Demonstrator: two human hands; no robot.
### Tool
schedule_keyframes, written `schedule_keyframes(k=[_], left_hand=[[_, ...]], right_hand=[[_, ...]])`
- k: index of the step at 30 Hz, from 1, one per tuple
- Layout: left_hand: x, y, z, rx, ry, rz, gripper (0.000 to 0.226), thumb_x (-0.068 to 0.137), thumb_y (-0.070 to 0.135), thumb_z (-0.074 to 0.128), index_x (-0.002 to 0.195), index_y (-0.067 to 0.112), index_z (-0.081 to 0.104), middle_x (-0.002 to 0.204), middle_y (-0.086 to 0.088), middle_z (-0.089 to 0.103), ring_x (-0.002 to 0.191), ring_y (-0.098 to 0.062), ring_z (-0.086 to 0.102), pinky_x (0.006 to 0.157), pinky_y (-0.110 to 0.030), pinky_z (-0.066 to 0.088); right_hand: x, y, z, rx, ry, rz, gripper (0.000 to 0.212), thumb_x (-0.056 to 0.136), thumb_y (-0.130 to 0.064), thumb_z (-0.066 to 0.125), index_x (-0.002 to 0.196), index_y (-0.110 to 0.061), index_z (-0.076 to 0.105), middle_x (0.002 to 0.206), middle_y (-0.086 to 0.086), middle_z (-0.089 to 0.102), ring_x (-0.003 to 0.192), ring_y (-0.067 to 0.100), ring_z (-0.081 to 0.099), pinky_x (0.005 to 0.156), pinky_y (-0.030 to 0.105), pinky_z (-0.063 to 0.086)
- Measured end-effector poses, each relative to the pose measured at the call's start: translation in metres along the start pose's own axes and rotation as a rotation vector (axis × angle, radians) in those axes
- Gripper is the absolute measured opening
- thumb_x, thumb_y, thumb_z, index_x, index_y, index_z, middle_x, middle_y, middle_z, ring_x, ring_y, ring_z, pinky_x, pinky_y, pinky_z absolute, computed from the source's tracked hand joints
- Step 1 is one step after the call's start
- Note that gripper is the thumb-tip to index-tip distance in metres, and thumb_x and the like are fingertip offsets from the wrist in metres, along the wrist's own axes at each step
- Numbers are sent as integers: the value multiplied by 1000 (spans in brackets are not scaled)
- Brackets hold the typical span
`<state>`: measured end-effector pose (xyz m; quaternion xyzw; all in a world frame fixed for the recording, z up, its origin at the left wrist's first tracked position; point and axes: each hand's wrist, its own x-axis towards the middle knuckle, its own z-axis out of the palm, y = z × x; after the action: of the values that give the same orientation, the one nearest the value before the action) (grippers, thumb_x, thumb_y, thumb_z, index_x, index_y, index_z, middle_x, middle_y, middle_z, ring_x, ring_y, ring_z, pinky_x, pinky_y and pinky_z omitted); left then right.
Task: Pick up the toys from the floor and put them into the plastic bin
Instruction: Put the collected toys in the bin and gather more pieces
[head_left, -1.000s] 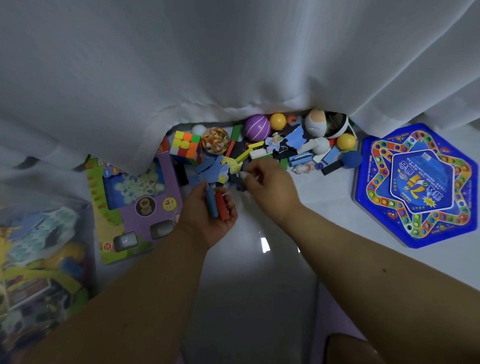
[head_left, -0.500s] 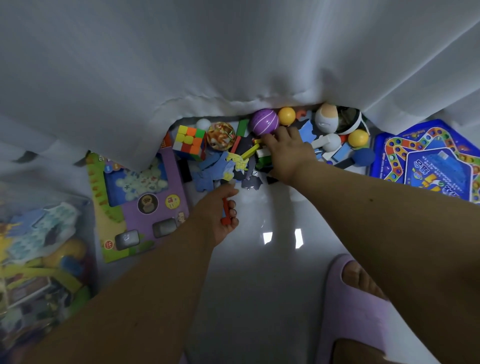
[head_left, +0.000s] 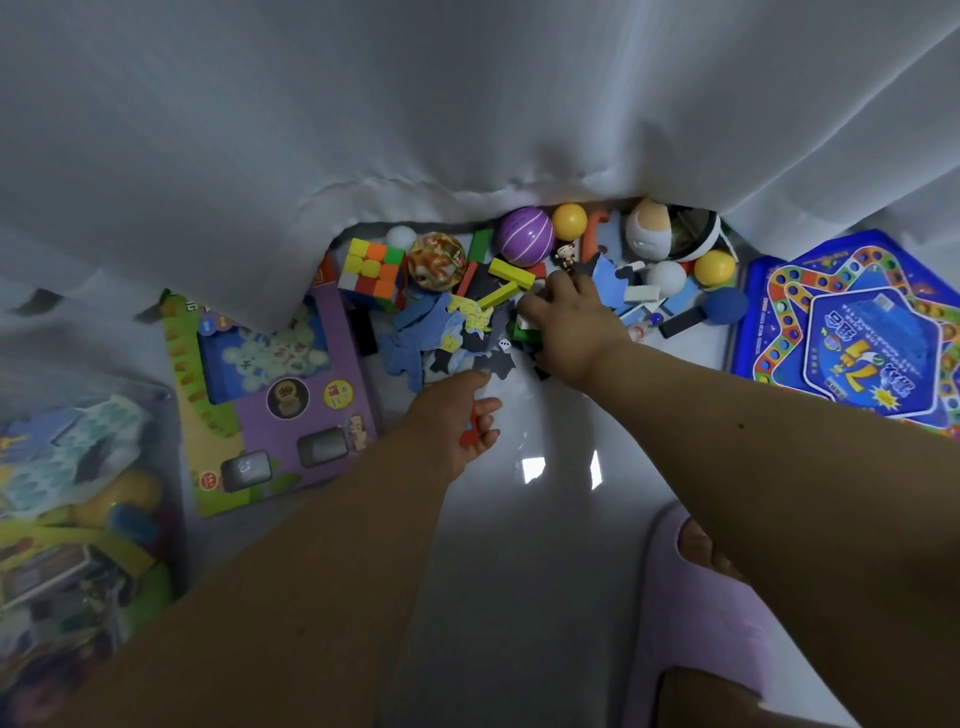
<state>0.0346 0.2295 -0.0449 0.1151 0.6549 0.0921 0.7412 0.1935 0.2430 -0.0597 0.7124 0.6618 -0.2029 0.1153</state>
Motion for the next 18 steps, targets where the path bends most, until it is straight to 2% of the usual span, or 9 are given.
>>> schedule_keyframes(k=[2, 4, 8, 14, 18], left_hand=[[-2, -1, 0, -10, -6, -11, 5, 94, 24, 54, 92, 20, 55, 95, -9, 61, 50, -8, 37, 53, -24, 44], [-4, -3, 0, -16, -18, -20, 12, 94, 24, 54, 103, 18, 55, 98, -11, 62, 50, -8, 37, 55, -25, 45], [-8, -7, -1, -6, -22, -30, 26, 95, 25, 52, 118, 14, 51, 113, -15, 59, 50, -9, 36, 56, -26, 46], [-2, -14, -6, -44, -11, -57, 23, 96, 26, 51, 118, 18, 53, 103, -13, 63, 37, -7, 38, 58, -26, 49], [-5, -17, -7, -59, -13, -56, 22, 96, 26, 51, 116, 18, 54, 105, -13, 62, 37, -7, 38, 58, -26, 49]], right_hand=[[-5, -2, -1, 0, -53, -9, 72, 80, -24, 69, 142, -25, 34, 142, 14, 27, 128, 38, 28, 91, 44, 47], [-11, -5, 1, 25, -96, 5, 70, 79, -29, 70, 140, -28, 36, 143, 15, 24, 128, 40, 29, 94, 45, 45], [-27, -9, 12, 100, -133, 45, 60, 82, -23, 66, 136, -29, 40, 141, 15, 26, 126, 42, 33, 93, 45, 48], [-36, -8, 19, 94, -102, -35, 63, 87, -14, 58, 143, -22, 31, 143, 16, 30, 126, 39, 32, 95, 43, 41], [-41, -4, 23, 155, -12, -84, 53, 89, -10, 55, 138, -18, 37, 137, 15, 36, 119, 34, 37, 92, 39, 41]])
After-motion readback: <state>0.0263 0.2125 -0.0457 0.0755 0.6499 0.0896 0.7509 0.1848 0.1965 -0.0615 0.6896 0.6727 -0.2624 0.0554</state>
